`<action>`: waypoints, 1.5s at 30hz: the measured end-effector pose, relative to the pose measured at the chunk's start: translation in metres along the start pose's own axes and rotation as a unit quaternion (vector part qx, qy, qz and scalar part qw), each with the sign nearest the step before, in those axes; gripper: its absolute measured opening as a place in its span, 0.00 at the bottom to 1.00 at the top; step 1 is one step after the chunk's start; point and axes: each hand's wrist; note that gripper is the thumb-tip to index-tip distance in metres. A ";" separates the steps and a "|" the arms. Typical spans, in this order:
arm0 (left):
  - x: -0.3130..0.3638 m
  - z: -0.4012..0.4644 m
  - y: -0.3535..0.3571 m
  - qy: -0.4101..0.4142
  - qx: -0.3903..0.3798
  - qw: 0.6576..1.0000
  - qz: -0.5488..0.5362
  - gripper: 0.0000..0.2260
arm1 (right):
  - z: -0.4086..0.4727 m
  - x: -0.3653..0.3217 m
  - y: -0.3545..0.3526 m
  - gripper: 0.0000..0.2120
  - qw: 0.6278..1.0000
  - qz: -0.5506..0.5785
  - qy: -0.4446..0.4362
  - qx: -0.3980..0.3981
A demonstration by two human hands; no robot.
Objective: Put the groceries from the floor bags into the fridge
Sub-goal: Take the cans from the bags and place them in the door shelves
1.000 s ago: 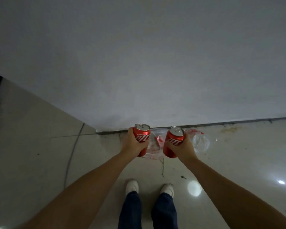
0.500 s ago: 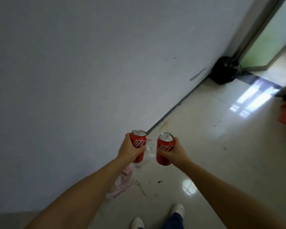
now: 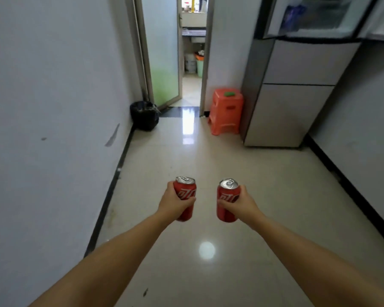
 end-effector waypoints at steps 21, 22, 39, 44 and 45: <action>0.249 0.140 0.336 0.127 -0.141 0.982 0.000 0.30 | 0.197 0.101 -0.340 0.33 0.986 0.022 0.024 0.161; 0.257 0.156 0.348 0.131 -0.145 0.981 -0.002 0.30 | 0.213 0.102 -0.346 0.33 0.986 0.022 0.025 0.162; 0.421 0.390 0.544 0.156 -0.232 0.960 0.008 0.32 | 0.467 0.111 -0.512 0.34 0.969 0.044 0.064 0.237; 0.478 0.456 0.618 0.180 -0.221 0.958 -0.003 0.33 | 0.570 0.116 -0.584 0.33 0.973 0.027 0.031 0.227; 0.493 0.469 0.632 0.177 -0.214 0.961 -0.011 0.33 | 0.593 0.114 -0.601 0.33 0.975 0.027 0.023 0.218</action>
Point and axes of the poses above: each hand's wrist, its own z-axis towards the middle knuckle, its own y-axis out of the palm, x = y × z, and after that the axes turned 4 degrees about x, right-handed
